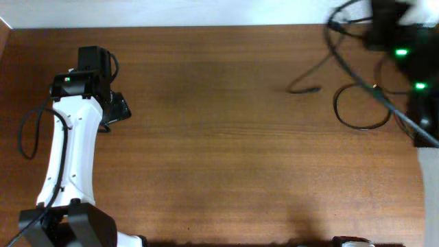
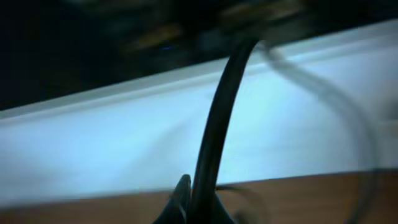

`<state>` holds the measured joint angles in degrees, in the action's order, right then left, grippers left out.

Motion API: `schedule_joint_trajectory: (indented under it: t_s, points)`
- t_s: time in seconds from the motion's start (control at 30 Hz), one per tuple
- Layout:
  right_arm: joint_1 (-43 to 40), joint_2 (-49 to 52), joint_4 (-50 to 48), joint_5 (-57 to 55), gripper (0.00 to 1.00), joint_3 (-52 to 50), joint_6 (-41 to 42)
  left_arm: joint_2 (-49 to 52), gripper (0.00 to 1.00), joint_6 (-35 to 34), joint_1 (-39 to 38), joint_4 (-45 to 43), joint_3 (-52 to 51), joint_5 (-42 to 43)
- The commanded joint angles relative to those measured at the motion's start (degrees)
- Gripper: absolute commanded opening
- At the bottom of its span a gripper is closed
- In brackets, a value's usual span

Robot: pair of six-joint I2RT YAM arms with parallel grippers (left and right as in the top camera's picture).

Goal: Untangle cables

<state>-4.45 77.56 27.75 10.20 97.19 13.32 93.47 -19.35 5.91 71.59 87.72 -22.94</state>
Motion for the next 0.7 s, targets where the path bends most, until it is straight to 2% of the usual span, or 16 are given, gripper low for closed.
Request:
schedule_joint_trajectory:
  t_s: [0.0,0.1,0.2,0.33,0.47,0.53,0.57,0.6,0.63,0.67]
  points:
    - [-10.4,0.6,-2.8,-17.4,0.04,0.5,-6.7,-1.1,0.99,-1.0,0.2,0.1,0.5,-0.2]
    - [-19.7,2.6,-7.7,-17.4,0.04,0.5,-6.7,-1.1,0.99,-1.0,0.2,0.1,0.5,-0.2]
    - [-25.3,7.1,-5.1,-17.3,0.04,0.5,-6.7,-1.1,0.99,-1.0,0.2,0.1,0.5,-0.2]
    - [-25.9,16.4,-1.0,-15.8,0.04,0.5,-6.9,-1.1,0.99,-1.0,0.2,0.1,0.5,-0.2]
    - [-26.0,29.7,5.3,-15.8,0.04,0.5,-6.9,-1.1,0.99,-1.0,0.2,0.1,0.5,-0.2]
    - [-26.0,32.5,7.6,-12.7,0.04,0.5,-6.9,-1.1,0.99,-1.0,0.2,0.1,0.5,-0.2]
    - [-26.0,32.8,9.4,-9.7,0.22,0.5,-6.9,-1.1,0.99,-1.0,0.2,0.1,0.5,-0.2]
    - [-26.0,32.7,9.6,-8.6,0.62,0.5,-6.9,-1.1,0.99,-1.0,0.2,0.1,0.5,-0.2]
    - [-26.0,32.7,10.0,-8.2,0.95,0.5,-6.9,-1.1,0.99,-1.0,0.2,0.1,0.5,-0.2]
    - [-26.0,32.7,11.6,-8.2,0.96,0.5,-6.9,-1.1,0.99,-1.0,0.2,0.1,0.5,-0.2]
